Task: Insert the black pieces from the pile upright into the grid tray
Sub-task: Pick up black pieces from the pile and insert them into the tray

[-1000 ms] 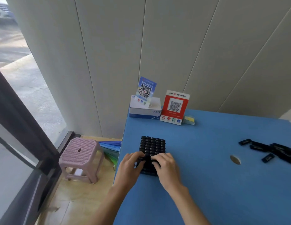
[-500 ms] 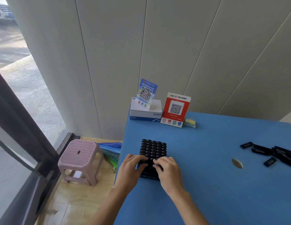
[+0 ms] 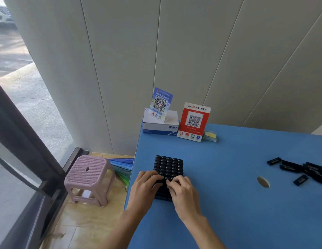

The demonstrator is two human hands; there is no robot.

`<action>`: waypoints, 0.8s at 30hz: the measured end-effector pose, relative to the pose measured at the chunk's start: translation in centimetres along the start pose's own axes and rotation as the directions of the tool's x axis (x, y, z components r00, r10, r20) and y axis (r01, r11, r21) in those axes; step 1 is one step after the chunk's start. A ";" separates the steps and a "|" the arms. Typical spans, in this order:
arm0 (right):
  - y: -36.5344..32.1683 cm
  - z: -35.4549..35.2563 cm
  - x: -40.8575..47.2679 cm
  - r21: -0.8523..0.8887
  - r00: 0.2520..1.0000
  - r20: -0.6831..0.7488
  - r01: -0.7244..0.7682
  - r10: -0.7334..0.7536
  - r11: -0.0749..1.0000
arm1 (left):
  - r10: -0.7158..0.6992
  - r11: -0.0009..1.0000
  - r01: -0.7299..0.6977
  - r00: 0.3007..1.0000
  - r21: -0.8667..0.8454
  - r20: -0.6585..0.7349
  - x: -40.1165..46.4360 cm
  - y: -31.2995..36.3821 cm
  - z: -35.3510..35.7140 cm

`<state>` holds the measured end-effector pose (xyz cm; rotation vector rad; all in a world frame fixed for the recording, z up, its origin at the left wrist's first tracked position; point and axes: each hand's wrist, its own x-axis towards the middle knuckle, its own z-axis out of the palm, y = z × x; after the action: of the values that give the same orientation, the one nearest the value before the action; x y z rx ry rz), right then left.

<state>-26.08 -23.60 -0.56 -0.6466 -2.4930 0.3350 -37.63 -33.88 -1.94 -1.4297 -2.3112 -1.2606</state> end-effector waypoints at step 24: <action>-0.8 0.1 -0.6 0.043 0.993 0.001 -0.114 0.114 0.993 | 0.074 0.996 -0.072 0.996 0.058 -0.046 0.1 -1.0 0.4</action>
<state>-26.03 -24.61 -0.63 -0.7733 -2.4453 0.4296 -38.36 -33.73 -2.77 -1.4354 -2.2237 -1.1879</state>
